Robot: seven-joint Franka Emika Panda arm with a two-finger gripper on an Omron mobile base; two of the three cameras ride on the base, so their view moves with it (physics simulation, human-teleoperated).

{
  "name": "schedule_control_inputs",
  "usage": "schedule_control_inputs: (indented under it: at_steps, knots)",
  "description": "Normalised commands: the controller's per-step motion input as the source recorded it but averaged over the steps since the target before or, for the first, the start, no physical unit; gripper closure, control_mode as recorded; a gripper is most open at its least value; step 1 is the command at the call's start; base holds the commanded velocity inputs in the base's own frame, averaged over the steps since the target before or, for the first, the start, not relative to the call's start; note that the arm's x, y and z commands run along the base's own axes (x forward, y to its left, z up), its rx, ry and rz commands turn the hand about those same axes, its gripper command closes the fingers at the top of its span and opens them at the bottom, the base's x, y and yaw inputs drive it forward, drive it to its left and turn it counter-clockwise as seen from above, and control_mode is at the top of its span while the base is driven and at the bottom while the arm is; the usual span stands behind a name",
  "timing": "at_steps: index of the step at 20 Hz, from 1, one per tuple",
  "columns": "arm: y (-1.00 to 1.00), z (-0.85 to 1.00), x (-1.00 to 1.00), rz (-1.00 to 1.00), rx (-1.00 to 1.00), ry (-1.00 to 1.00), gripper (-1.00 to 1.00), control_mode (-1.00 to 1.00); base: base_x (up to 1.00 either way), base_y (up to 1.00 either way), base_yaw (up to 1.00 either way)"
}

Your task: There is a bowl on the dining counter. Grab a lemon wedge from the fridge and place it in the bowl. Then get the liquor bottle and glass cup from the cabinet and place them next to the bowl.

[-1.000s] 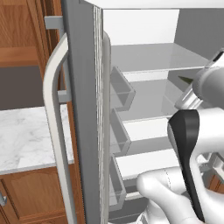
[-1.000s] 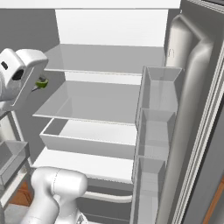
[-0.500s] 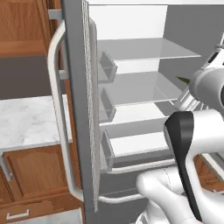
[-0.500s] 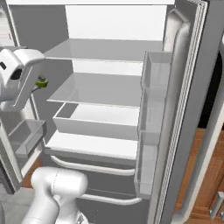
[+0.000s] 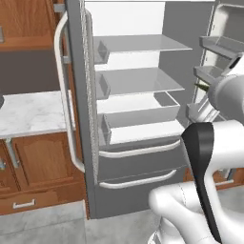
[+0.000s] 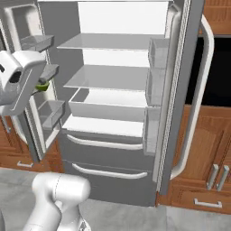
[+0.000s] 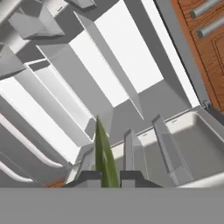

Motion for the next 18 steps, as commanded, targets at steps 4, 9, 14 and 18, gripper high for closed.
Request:
schedule_control_inputs:
  at_steps: [4,9,14,18]
  knots:
    - [0.0,0.0,0.0,0.0,0.0,0.0,1.0,1.0,-0.33,-0.28,0.3]
    - [0.0,0.0,0.0,0.0,0.0,0.0,1.0,1.0,-0.4,-0.26,0.51]
    - [0.0,0.0,0.0,0.0,0.0,0.0,1.0,1.0,-0.51,-0.28,0.59]
    - [0.0,0.0,0.0,0.0,0.0,0.0,1.0,1.0,-0.64,-0.23,0.62]
